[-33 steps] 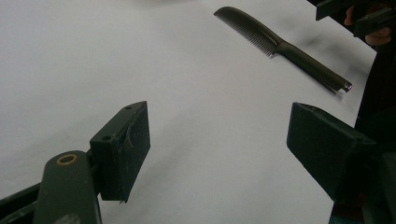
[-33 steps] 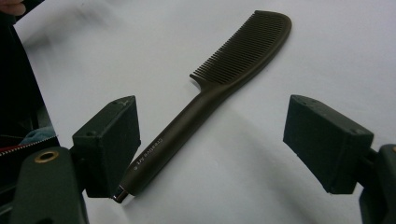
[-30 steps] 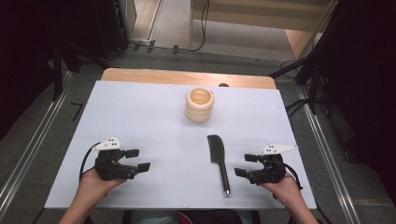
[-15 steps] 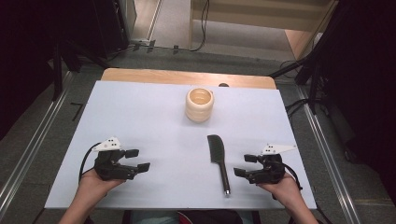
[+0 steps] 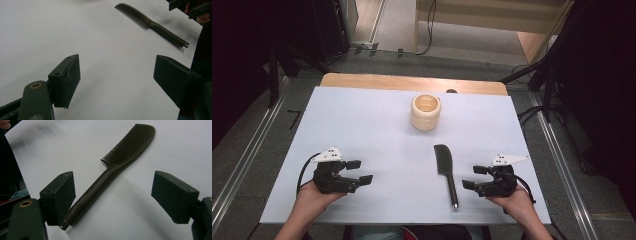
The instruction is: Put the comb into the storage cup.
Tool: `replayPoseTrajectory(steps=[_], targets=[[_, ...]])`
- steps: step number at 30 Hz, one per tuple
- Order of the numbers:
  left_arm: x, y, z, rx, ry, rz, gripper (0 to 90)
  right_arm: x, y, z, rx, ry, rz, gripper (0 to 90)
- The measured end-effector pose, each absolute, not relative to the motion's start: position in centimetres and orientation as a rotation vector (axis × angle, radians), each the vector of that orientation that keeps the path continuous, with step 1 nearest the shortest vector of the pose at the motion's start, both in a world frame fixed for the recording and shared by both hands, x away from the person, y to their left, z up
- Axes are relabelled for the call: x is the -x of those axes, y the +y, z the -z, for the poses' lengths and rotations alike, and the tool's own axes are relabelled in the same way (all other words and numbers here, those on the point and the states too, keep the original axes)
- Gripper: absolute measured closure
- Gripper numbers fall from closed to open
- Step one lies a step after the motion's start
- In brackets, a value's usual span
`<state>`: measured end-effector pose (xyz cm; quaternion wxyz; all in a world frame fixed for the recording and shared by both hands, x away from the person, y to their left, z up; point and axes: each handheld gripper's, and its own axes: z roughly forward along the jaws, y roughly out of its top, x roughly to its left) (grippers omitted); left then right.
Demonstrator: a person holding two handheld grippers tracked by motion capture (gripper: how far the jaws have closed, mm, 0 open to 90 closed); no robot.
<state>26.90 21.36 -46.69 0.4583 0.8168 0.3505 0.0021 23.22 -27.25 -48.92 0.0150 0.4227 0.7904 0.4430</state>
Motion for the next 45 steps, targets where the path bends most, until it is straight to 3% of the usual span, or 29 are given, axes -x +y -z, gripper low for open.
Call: replayPoseTrajectory(steps=[45], targets=[[-26.9,21.3,46.7,-2.019,0.866,-0.004,22.5,-26.0,-23.8,47.3,-1.215,2.462,-1.449,20.5]])
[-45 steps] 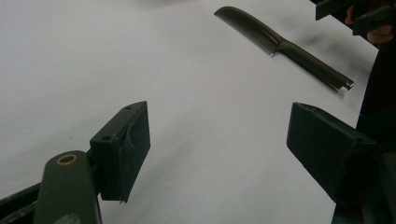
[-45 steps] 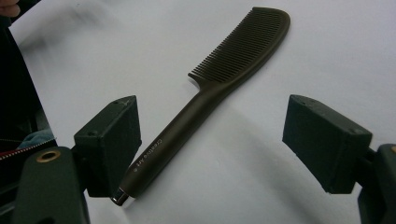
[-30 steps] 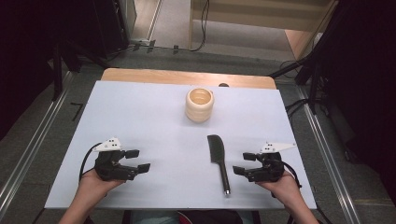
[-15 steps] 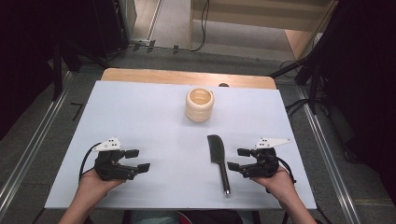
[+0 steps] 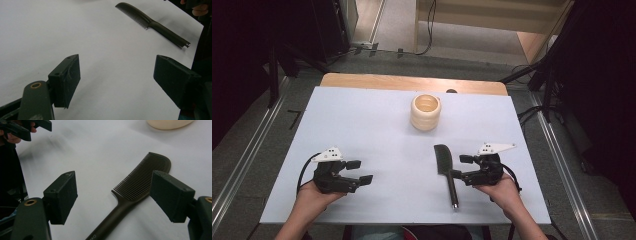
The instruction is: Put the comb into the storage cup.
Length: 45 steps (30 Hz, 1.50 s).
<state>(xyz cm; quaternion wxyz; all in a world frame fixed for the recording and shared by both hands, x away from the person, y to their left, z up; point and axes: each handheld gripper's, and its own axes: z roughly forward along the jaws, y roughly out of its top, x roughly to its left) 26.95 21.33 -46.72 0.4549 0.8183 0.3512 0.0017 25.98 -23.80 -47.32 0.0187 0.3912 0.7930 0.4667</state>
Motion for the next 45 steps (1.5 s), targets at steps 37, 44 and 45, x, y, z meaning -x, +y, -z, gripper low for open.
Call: replayPoseTrajectory(steps=[37,44,45], targets=[[-26.8,21.3,46.6,-2.029,0.857,-0.015,24.3,-26.0,-21.0,49.1,-1.199,2.6,-1.341,87.7],[-26.8,21.4,46.5,-2.021,0.855,-0.026,24.3,-25.9,-20.8,49.7,-1.178,2.628,-1.307,87.7],[-26.8,21.4,46.5,-2.02,0.854,-0.023,24.3,-25.9,-20.8,49.8,-1.184,2.634,-1.303,87.6]])
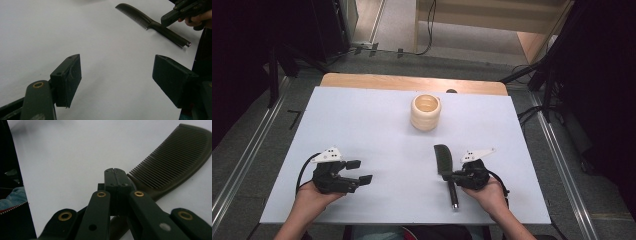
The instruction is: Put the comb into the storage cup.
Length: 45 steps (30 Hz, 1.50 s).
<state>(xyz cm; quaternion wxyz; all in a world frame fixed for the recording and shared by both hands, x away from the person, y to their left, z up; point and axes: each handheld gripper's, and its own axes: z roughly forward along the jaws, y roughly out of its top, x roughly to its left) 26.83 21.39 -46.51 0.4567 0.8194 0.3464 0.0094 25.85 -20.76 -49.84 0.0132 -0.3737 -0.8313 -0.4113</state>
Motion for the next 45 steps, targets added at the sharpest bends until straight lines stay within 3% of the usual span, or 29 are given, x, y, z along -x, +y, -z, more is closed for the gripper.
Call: replayPoseTrajectory(steps=[29,45], targets=[[-27.2,21.0,46.5,-2.031,0.836,-0.019,24.3,-25.7,-20.6,51.0,1.148,-2.65,1.117,87.7],[-27.2,21.0,46.5,-2.032,0.836,-0.017,24.3,-26.3,-23.0,50.8,1.261,-2.675,1.082,87.7]])
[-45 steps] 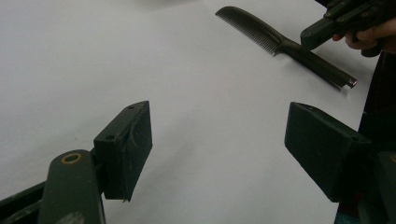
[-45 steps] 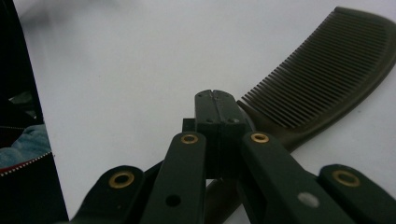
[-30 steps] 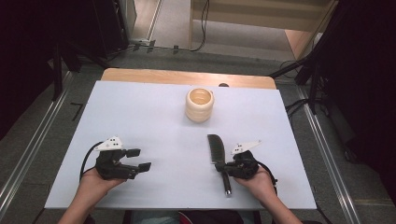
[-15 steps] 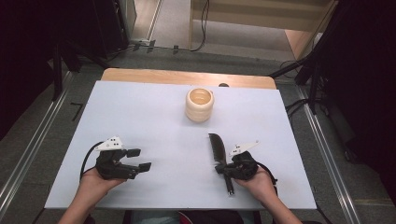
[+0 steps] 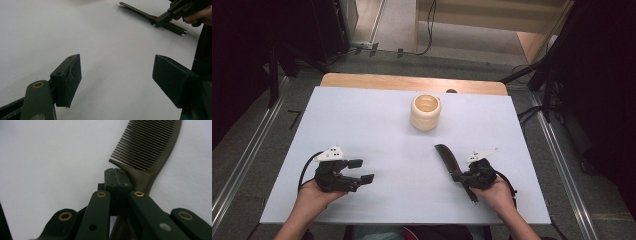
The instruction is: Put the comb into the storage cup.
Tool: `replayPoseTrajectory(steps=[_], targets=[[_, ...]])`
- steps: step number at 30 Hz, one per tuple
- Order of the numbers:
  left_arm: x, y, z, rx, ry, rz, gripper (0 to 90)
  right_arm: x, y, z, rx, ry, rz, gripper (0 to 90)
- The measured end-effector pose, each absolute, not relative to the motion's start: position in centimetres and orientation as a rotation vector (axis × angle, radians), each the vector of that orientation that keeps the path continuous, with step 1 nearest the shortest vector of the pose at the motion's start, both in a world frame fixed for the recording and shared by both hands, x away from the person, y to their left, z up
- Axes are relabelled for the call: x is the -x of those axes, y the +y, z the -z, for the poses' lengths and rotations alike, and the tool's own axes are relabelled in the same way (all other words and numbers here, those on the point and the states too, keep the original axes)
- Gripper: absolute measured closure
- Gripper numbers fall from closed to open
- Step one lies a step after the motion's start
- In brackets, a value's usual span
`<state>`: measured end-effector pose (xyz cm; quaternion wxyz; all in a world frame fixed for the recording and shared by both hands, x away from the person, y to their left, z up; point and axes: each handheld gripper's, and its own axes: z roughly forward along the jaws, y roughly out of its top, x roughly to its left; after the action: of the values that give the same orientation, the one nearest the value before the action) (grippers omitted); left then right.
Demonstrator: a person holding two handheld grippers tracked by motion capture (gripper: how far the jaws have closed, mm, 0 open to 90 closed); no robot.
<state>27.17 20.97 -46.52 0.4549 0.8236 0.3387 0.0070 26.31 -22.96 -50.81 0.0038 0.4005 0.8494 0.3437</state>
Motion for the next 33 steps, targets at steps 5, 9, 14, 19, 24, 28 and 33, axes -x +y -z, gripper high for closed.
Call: replayPoseTrajectory(steps=[5,9,14,19,24,28,33], targets=[[-27.2,20.9,46.5,-2.032,0.834,-0.018,24.3,-26.5,-23.4,50.8,-1.26,2.655,-1.068,87.7],[-27.2,21.0,46.5,-2.033,0.834,-0.018,24.3,-26.7,-23.7,50.7,-1.25,2.648,-1.044,87.7],[-27.2,20.9,46.5,-2.034,0.835,-0.017,24.3,-27.0,-24.5,50.7,-1.277,2.631,-1.031,87.6],[-27.2,20.9,46.5,-2.034,0.834,-0.015,24.3,-27.5,-25.3,50.7,-1.297,2.613,-1.029,87.6],[-27.2,20.9,46.5,-2.034,0.835,-0.016,24.3,-27.8,-25.8,50.7,-1.307,2.607,-1.026,87.6],[-27.2,20.9,46.5,-2.033,0.834,-0.016,24.2,-27.7,-26.0,50.7,-1.312,2.618,-1.03,87.6],[-27.1,20.9,46.5,-2.035,0.833,-0.016,24.3,-27.4,-26.5,50.6,-1.329,2.608,-1.018,87.6]])
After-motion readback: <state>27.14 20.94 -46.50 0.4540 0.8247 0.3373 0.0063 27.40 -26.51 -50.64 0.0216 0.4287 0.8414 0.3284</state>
